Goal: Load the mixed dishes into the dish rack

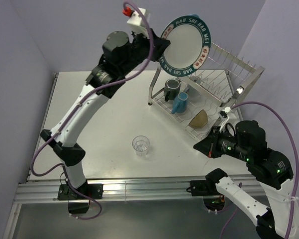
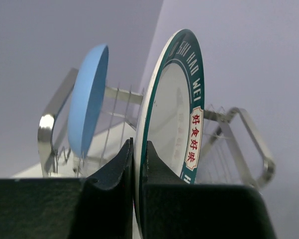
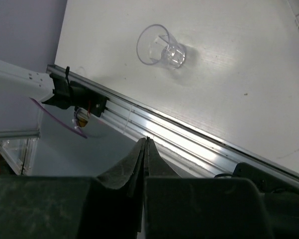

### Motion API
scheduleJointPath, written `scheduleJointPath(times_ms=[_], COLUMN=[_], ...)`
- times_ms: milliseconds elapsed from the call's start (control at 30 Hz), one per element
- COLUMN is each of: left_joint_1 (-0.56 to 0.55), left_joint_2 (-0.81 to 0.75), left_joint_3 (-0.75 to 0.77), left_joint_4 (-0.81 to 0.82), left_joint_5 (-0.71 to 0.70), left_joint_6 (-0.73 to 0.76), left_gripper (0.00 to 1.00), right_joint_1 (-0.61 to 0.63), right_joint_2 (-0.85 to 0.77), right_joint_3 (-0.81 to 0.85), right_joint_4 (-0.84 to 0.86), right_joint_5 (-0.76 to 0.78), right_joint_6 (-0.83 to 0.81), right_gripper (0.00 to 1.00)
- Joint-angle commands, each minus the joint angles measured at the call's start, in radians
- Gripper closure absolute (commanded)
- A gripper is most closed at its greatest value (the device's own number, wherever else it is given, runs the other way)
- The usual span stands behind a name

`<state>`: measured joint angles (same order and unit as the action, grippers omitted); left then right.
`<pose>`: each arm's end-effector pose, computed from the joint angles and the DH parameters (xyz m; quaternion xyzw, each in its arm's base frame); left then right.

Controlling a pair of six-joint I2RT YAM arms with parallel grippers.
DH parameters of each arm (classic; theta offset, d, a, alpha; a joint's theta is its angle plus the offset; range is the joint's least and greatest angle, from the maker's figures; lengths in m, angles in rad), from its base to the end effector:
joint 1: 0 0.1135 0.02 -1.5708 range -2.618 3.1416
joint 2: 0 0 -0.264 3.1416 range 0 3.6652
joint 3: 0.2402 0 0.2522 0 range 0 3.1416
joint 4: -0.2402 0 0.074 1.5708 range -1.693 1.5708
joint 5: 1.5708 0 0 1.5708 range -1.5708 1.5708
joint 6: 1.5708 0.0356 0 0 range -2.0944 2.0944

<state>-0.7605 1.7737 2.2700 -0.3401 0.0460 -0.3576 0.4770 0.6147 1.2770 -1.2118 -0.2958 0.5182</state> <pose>0.2657 -0.2550 0.5585 0.1471 0.6330 -0.4157 0.6363 0.0421 0.0334 0.4073 -0.0542 0.8642 0.3437 0.3634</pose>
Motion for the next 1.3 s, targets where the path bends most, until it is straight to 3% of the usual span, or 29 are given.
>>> scheduleJointPath(times_ms=[0,200,700,1033,1267], left_joint_1=[-0.062,-0.134,-0.195,-0.224,-0.267], left_joint_2=[0.07,0.188,0.308,0.368,0.4], left_joint_3=[0.095,0.152,0.154,0.163,0.154], left_joint_4=[0.265,0.406,0.558,0.596,0.679], left_joint_5=[-0.135,-0.259,-0.357,-0.414,-0.549], left_joint_6=[0.194,0.411,0.649,0.649,0.732], left_gripper=[1.0,1.0,1.0,1.0,1.0], right_joint_1=[-0.006,-0.006,-0.006,-0.006,-0.006], right_joint_2=[-0.03,-0.036,-0.027,-0.029,-0.032], right_joint_3=[-0.034,-0.053,-0.09,-0.1,-0.108], right_joint_4=[0.046,0.015,0.014,0.021,0.031], right_joint_5=[-0.023,-0.009,-0.008,0.006,0.007], right_joint_6=[0.025,0.019,0.005,0.008,0.014], right_gripper=[1.0,1.0,1.0,1.0,1.0])
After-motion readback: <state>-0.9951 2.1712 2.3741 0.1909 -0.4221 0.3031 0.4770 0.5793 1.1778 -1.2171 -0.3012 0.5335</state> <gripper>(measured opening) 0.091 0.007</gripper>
